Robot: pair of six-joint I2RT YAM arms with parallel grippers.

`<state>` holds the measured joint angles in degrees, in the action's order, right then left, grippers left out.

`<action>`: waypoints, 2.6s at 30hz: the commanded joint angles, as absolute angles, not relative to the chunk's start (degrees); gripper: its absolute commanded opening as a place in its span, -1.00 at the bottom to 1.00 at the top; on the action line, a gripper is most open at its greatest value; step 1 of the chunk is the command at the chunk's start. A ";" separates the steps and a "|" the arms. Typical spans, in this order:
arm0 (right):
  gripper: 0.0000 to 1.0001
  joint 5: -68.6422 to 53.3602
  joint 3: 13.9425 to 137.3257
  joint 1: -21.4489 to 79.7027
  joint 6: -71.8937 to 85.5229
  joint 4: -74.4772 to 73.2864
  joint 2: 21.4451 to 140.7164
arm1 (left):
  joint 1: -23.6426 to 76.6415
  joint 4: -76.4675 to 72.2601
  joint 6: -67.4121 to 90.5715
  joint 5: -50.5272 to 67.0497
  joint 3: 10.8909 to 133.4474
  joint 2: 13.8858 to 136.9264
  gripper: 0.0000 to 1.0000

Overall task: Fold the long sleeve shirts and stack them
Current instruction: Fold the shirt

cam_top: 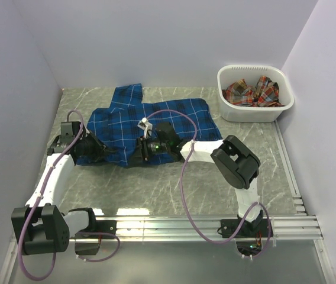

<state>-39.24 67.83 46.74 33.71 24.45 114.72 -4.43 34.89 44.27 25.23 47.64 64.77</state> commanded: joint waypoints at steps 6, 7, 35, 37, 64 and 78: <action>-0.67 -46.66 72.24 47.64 36.74 23.92 112.33 | -4.57 30.33 43.24 18.65 43.96 61.27 -0.42; -0.73 -47.19 72.33 47.64 37.35 23.82 112.06 | -4.48 29.02 43.68 16.20 43.25 59.95 -0.35; -1.00 -48.08 73.56 47.55 36.74 17.23 113.99 | -10.99 41.90 63.80 -4.56 33.83 49.31 0.55; -1.00 -47.81 73.65 47.64 36.74 17.14 114.34 | -11.07 43.76 65.30 -5.80 34.89 48.08 0.55; -1.00 -54.31 79.61 47.55 37.80 6.63 112.68 | -11.08 25.58 72.77 -7.20 20.13 53.96 -0.78; -0.90 -72.59 74.37 45.88 63.04 16.57 110.22 | -11.16 22.15 73.47 -14.76 19.16 57.13 -0.99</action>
